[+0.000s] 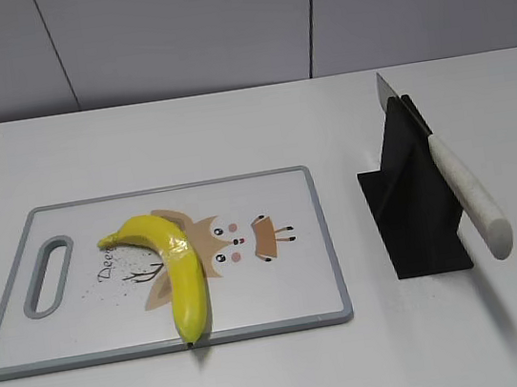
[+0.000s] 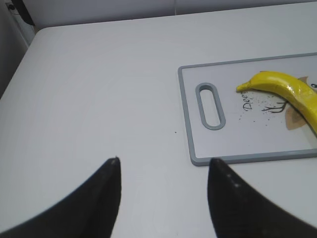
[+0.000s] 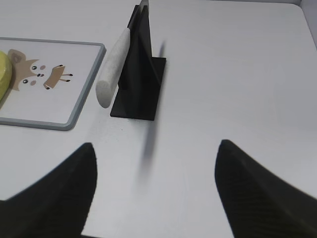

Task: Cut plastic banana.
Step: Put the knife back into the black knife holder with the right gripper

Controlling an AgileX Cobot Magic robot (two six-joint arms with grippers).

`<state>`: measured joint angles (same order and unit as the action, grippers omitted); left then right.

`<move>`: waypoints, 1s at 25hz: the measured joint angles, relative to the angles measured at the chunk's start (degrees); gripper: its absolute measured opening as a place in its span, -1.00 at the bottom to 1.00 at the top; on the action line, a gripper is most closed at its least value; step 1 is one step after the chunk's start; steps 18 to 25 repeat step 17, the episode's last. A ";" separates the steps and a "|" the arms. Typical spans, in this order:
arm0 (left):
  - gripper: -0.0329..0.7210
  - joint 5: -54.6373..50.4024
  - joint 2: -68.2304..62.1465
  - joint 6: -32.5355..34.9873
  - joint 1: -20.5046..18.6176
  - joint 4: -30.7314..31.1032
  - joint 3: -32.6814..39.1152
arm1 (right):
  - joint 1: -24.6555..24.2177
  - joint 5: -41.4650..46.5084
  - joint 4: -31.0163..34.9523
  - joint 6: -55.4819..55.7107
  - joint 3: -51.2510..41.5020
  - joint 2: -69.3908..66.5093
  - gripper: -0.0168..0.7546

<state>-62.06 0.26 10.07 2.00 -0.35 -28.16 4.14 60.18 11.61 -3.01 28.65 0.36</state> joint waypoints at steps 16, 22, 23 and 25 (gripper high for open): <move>0.47 0.00 0.00 0.00 0.00 0.00 0.00 | 0.00 0.00 0.00 -0.05 0.00 0.00 0.57; 0.47 0.00 0.00 0.00 0.00 0.00 0.00 | 0.00 0.00 0.00 -0.05 0.00 0.00 0.57; 0.47 0.00 0.00 0.00 0.00 0.00 0.00 | 0.00 0.00 0.00 -0.05 0.00 0.00 0.57; 0.47 0.00 0.00 0.00 0.00 0.00 0.00 | 0.00 0.00 0.00 -0.05 0.00 0.00 0.57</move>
